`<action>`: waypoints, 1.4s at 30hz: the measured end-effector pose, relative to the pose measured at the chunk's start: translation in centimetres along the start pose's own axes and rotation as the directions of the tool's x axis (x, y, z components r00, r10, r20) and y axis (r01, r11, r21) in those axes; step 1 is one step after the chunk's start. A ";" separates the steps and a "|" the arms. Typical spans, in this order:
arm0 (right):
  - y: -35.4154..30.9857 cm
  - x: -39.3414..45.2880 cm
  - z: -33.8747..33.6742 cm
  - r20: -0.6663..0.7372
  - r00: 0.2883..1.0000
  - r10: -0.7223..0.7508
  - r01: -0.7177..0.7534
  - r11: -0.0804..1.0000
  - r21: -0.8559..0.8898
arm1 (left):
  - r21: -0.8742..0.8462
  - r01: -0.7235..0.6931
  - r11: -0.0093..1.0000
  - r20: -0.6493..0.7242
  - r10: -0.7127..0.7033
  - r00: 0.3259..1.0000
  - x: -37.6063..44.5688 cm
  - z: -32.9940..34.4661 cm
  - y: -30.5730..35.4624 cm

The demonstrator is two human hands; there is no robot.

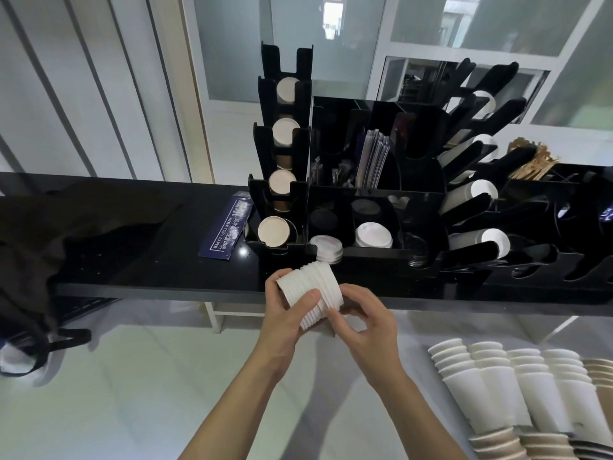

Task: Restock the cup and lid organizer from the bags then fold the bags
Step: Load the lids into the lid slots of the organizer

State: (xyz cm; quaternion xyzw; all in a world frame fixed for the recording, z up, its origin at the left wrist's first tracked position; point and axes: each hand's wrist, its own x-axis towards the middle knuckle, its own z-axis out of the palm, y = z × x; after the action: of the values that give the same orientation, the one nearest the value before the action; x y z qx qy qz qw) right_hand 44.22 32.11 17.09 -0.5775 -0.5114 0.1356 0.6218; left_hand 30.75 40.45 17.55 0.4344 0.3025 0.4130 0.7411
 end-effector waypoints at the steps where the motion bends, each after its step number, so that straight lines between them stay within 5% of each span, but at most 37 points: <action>1: 0.1 0.2 0.0 -0.004 1.000 0.008 -0.008 1.000 -0.002 | 0.008 -0.003 1.000 0.001 0.003 1.000 0.1 0.0 0.0; 11: -0.5 3.7 -0.5 -0.074 0.988 0.134 -0.124 0.985 0.123 | -0.022 -0.023 0.999 -0.002 0.023 1.000 1.0 0.6 1.2; 23: -1.5 4.0 -0.7 0.297 0.929 0.222 -0.324 0.875 0.359 | 0.081 -0.037 0.996 0.024 0.035 0.999 0.8 0.6 1.4; 42: -1.8 6.1 -2.2 0.495 0.837 0.233 -0.354 0.920 0.166 | 0.115 0.037 0.993 0.162 -0.056 0.985 0.7 -0.3 2.4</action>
State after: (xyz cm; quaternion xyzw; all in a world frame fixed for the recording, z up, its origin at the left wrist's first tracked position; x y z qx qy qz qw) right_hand 47.84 34.92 21.97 -0.5168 -0.5286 0.4280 0.5200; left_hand 29.97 41.86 19.54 0.5007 0.2728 0.3408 0.7475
